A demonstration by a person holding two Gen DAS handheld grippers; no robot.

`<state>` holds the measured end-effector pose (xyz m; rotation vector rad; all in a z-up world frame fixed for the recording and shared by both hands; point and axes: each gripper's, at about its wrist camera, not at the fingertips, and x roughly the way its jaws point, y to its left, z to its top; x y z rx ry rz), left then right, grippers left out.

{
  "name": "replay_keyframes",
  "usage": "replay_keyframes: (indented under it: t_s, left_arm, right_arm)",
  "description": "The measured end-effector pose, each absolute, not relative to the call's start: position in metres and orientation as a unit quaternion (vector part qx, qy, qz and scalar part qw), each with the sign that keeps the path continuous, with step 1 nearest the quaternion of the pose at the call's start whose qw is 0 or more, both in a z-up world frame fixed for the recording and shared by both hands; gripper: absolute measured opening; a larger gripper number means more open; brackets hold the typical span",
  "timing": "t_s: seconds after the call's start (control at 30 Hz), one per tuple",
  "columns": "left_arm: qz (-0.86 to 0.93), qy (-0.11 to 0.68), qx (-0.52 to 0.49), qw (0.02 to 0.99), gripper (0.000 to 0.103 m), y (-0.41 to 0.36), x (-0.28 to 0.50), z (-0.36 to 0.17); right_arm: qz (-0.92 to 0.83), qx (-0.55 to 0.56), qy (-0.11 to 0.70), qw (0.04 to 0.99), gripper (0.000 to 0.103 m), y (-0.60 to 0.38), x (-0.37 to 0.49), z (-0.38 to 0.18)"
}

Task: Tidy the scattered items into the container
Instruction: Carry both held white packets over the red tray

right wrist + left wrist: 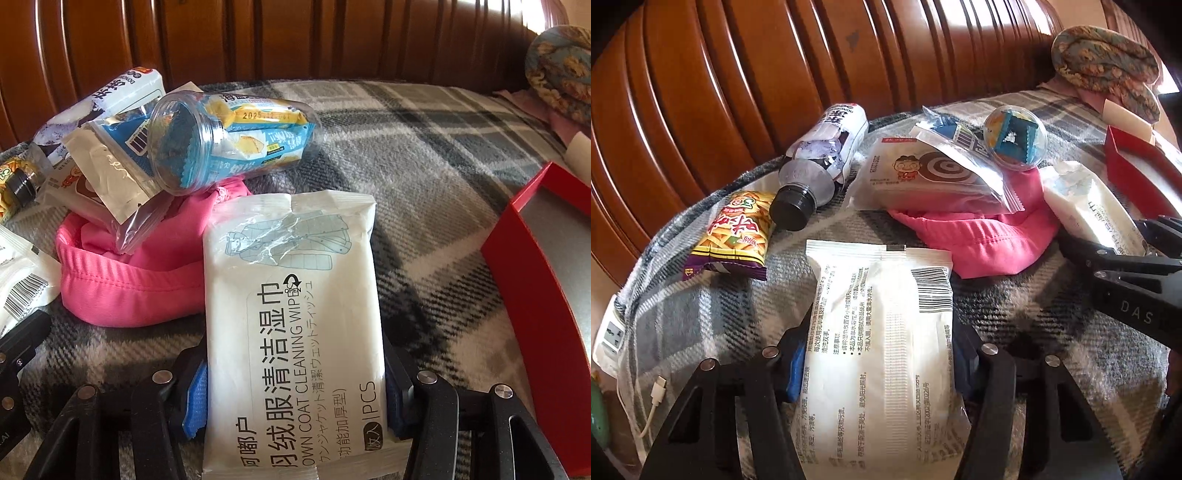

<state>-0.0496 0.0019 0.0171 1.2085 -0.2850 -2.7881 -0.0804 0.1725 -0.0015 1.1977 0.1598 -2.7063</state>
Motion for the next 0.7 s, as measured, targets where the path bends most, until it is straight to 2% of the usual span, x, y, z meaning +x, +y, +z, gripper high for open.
replay_keyframes:
  t_s: [0.17, 0.33, 0.5, 0.7]
  left_arm:
    - [-0.913, -0.123, 0.385, 0.05, 0.063, 0.009, -0.048, 0.021]
    - [-0.919, -0.12, 0.371, 0.056, 0.063, 0.004, -0.037, 0.035]
    - [-0.928, -0.098, 0.356, 0.053, 0.063, 0.002, -0.022, 0.06]
    - [-0.94, -0.085, 0.326, 0.042, 0.063, 0.013, -0.006, 0.09]
  right_arm:
    - [-0.906, 0.41, 0.071, 0.082, 0.062, 0.173, -0.092, 0.003]
    - [-0.909, 0.399, 0.09, 0.077, 0.062, 0.168, -0.086, 0.014]
    - [-0.923, 0.363, 0.084, 0.094, 0.062, 0.163, -0.072, 0.046]
    - [-0.938, 0.313, 0.119, 0.084, 0.062, 0.16, -0.052, 0.088]
